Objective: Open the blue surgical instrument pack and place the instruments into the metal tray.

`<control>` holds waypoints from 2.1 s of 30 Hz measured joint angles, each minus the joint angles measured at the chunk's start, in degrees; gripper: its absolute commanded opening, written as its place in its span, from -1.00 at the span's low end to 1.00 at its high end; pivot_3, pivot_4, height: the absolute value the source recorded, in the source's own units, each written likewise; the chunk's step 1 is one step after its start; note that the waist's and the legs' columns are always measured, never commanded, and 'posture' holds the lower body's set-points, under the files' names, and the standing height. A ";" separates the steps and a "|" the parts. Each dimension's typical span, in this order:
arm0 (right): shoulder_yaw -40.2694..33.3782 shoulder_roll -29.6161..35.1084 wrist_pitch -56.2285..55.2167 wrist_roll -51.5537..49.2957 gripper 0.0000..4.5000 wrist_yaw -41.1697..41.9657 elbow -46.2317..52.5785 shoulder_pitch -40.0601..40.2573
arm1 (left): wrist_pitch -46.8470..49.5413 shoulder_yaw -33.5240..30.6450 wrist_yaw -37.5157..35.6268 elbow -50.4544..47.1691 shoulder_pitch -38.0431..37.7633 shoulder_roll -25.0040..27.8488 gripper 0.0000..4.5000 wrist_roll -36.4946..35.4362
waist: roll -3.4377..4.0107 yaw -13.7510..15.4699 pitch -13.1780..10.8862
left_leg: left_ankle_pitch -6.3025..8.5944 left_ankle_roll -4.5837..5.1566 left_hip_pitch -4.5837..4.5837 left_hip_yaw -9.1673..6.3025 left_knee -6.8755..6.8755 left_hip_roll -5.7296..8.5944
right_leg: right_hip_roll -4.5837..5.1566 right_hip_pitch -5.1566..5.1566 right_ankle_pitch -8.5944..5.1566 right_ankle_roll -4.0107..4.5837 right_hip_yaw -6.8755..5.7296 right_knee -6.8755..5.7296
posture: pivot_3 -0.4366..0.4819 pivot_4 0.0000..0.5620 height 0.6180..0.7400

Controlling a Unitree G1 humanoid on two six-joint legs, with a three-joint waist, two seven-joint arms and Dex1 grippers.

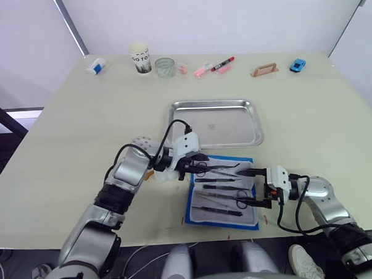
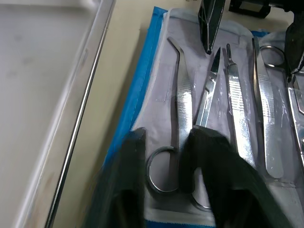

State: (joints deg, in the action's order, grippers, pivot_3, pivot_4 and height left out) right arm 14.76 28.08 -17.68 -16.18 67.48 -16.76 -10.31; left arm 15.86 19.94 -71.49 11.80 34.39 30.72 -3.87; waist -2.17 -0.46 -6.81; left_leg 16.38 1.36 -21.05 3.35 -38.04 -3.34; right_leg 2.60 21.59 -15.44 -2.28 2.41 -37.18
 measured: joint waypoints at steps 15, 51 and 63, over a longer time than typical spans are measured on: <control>0.03 0.03 0.03 0.00 0.67 -0.02 0.11 0.05 | -3.99 0.89 -0.84 0.10 0.01 0.33 -0.98 2.19 | 0.00 -0.15 0.00 | 0.00 0.00 -0.07 -0.20 0.22 0.04 | 0.28 -0.01 0.01 0.02 -0.03 0.15 | -0.05 -0.47 1.00; 1.05 0.07 1.17 0.00 0.67 0.11 0.40 -0.77 | 5.15 0.98 -9.46 -3.81 4.13 6.52 -0.98 1.36 | 0.25 -0.37 -0.16 | -0.02 -0.03 0.01 -0.19 0.66 0.05 | 2.64 0.09 0.06 0.09 -3.19 0.38 | -0.05 -0.47 1.00; 1.23 0.10 1.24 0.00 0.67 0.25 0.39 -1.00 | 6.78 0.39 -9.92 -5.89 3.00 10.03 -0.98 -1.03 | 0.44 -0.44 -0.32 | -0.02 -0.03 0.02 -0.20 0.69 0.04 | 2.64 0.10 0.06 0.09 -3.19 0.40 | -0.05 -0.47 1.00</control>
State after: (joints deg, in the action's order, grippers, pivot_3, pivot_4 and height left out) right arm 16.00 28.18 -16.44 -16.18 67.73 -16.37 -11.31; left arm 22.64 20.33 -81.41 5.91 37.39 40.75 -4.90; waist -1.73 -0.91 -7.14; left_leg 16.36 1.34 -21.04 3.15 -37.36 -3.29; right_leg 5.23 21.69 -15.38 -2.20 -0.78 -36.78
